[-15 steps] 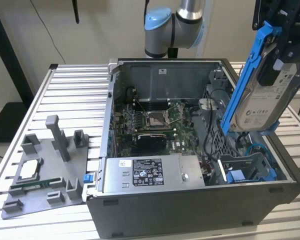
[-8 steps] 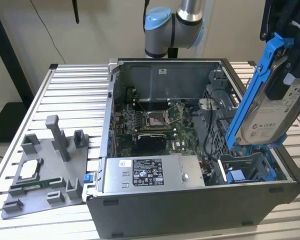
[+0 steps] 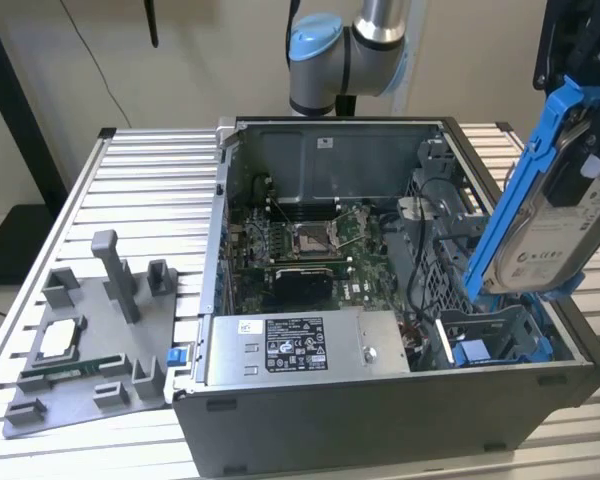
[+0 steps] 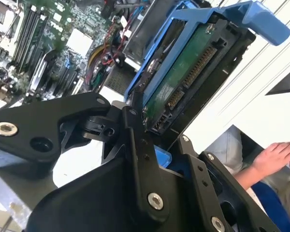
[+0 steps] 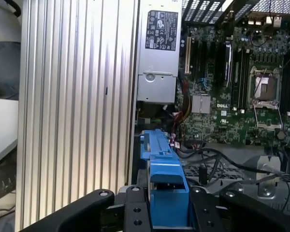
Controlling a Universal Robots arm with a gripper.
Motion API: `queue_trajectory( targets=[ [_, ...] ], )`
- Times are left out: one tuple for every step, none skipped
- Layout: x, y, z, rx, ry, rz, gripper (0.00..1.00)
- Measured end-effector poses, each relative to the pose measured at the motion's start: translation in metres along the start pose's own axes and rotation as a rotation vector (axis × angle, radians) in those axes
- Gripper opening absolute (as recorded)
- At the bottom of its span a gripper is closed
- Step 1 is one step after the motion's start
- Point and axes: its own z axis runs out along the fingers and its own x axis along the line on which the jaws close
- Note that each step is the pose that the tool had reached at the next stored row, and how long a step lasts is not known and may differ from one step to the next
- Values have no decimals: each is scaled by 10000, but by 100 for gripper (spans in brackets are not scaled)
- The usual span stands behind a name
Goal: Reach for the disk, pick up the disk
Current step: 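Pick up the disk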
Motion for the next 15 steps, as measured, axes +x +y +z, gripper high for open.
queue_trajectory(
  targets=[
    [1,-24,5,0,0,0,0],
    [1,-39,12,0,0,0,0],
    [1,-44,19,0,3,0,0],
    [2,-45,29,0,3,1,0],
    [0,-47,41,1,0,2,0],
    [-4,-48,50,4,0,2,0],
    [-8,-50,60,6,2,1,0],
    [-11,-51,72,10,2,0,0],
    [-15,-52,83,15,2,-1,0],
    [-19,-53,94,21,2,-1,0],
    [-22,-53,105,27,1,-1,0],
    [-22,-53,110,28,0,-1,0],
    [-22,-53,111,29,0,0,0],
    [-22,-53,110,29,1,0,0],
    [-22,-53,110,29,2,0,0]
  ],
)
